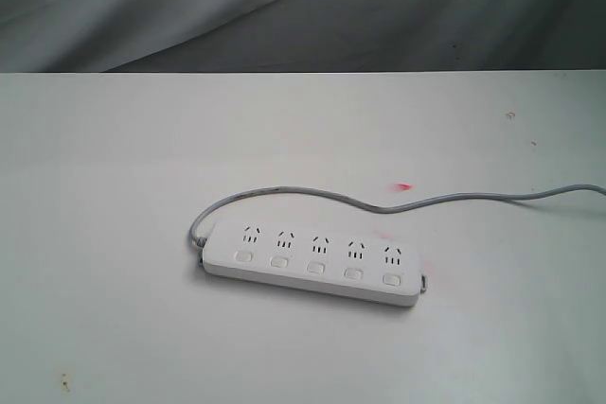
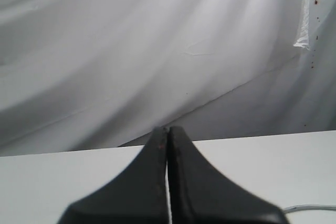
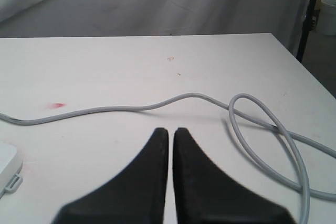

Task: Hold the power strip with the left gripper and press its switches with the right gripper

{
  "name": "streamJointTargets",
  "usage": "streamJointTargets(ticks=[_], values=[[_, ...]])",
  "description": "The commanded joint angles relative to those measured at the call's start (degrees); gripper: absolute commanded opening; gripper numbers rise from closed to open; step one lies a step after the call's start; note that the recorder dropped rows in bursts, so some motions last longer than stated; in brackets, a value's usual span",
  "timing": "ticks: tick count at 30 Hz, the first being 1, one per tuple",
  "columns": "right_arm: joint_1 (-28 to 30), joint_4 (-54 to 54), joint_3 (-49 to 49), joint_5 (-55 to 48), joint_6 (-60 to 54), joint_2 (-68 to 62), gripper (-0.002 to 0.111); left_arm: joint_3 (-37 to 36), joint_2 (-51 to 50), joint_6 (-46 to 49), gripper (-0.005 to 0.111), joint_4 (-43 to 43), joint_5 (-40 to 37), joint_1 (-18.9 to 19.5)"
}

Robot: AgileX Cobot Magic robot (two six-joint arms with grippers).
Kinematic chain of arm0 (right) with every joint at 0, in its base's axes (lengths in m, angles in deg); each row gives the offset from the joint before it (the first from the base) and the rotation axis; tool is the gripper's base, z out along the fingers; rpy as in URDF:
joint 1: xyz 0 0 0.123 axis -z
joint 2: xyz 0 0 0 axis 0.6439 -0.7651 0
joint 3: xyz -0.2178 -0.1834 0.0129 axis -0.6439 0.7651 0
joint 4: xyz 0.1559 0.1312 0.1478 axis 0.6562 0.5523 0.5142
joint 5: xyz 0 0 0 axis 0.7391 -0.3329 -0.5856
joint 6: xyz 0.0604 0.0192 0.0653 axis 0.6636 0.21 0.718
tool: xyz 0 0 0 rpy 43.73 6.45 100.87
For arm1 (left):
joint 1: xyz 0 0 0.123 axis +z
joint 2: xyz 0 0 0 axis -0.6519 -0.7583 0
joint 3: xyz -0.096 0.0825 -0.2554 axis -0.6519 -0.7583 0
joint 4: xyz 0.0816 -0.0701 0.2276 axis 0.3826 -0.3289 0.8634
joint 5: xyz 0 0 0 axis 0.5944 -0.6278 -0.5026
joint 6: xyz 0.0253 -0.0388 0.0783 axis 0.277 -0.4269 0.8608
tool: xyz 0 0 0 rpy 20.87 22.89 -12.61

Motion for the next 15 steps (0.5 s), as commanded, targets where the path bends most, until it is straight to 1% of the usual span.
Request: streamJointTargets(ticks=[1, 5, 11, 13, 15], values=[[0.57, -0.05, 0.18, 0.21, 0.11, 0.14, 0.003, -2.77, 0.40, 0.22, 0.000, 0.19, 1.00, -0.31], [0.57, -0.05, 0.18, 0.21, 0.11, 0.14, 0.003, -5.13, 0.40, 0.32, 0.000, 0.19, 1.13, -0.31], [0.57, -0.05, 0.18, 0.21, 0.11, 0.14, 0.003, -10.54, 0.40, 0.32, 0.000, 0.19, 1.02, -0.31], [0.57, -0.05, 0.18, 0.21, 0.11, 0.14, 0.003, -10.54, 0.40, 0.32, 0.000, 0.19, 1.02, -0.31], [0.57, -0.05, 0.18, 0.21, 0.11, 0.14, 0.003, -10.54, 0.40, 0.22, 0.000, 0.19, -1.36, -0.31]])
